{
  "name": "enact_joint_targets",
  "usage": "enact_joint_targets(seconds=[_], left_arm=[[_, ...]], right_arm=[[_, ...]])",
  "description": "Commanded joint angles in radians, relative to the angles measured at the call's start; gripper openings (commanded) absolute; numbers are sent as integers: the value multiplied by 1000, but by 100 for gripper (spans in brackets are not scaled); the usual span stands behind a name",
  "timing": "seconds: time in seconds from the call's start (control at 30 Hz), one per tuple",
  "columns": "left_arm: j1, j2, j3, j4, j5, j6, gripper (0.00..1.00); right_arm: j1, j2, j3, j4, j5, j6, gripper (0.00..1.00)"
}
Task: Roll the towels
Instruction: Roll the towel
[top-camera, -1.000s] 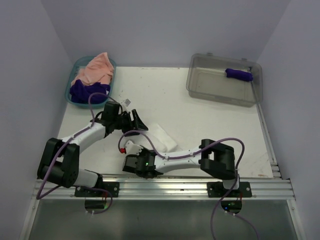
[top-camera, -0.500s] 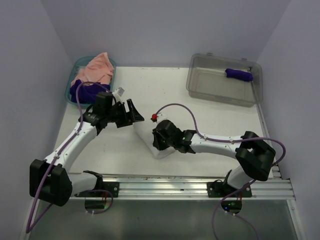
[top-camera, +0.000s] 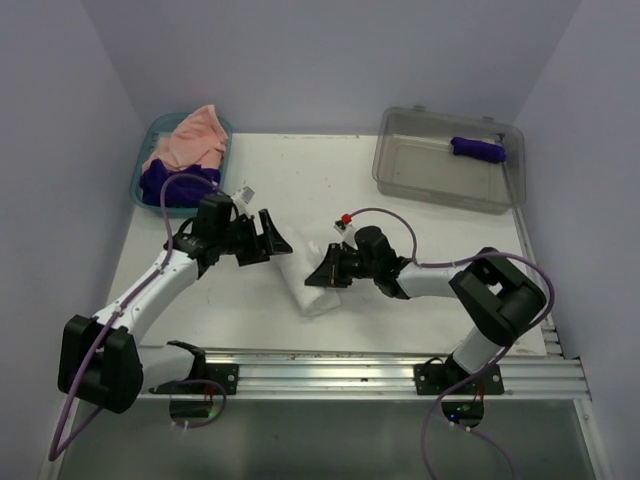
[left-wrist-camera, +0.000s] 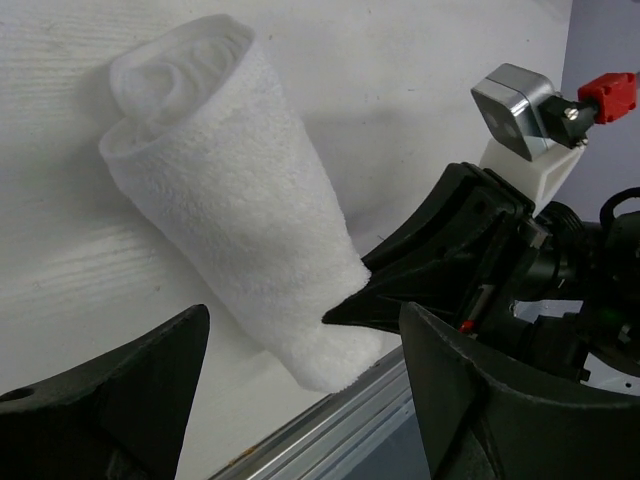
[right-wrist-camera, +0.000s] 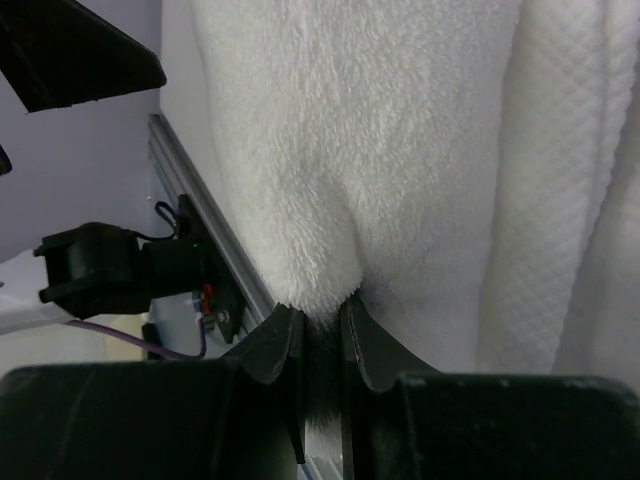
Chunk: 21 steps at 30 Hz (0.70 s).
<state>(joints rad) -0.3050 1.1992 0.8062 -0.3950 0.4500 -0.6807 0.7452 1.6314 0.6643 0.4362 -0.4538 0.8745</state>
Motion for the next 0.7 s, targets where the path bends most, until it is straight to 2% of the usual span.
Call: enact_joint_targets(seconds=[0.0, 0.1, 0.27, 0.5, 0.53, 0.6, 0.63, 0.67], left_arm=[[-38, 31, -2, 125, 12, -17, 80], [-52, 86, 5, 165, 13, -22, 79], [-56, 161, 7, 266, 27, -34, 78], [-59, 272, 31, 312, 23, -39, 77], [-59, 298, 31, 317, 26, -43, 77], [-57, 321, 31, 320, 26, -46, 76], [-59, 342, 33, 309, 23, -51, 76], [-59, 356, 37, 298, 21, -49, 75]], right_arm=[[-35, 94, -63, 62, -175, 98, 0], [-61, 123, -68, 85, -227, 107, 0], [-75, 99, -48, -20, -221, 55, 0], [-87, 53, 44, -276, -161, -95, 0], [-87, 48, 75, -356, -128, -118, 0], [-87, 24, 107, -433, -80, -182, 7], [-87, 12, 142, -532, -30, -204, 11], [-86, -13, 162, -577, 9, -228, 21]])
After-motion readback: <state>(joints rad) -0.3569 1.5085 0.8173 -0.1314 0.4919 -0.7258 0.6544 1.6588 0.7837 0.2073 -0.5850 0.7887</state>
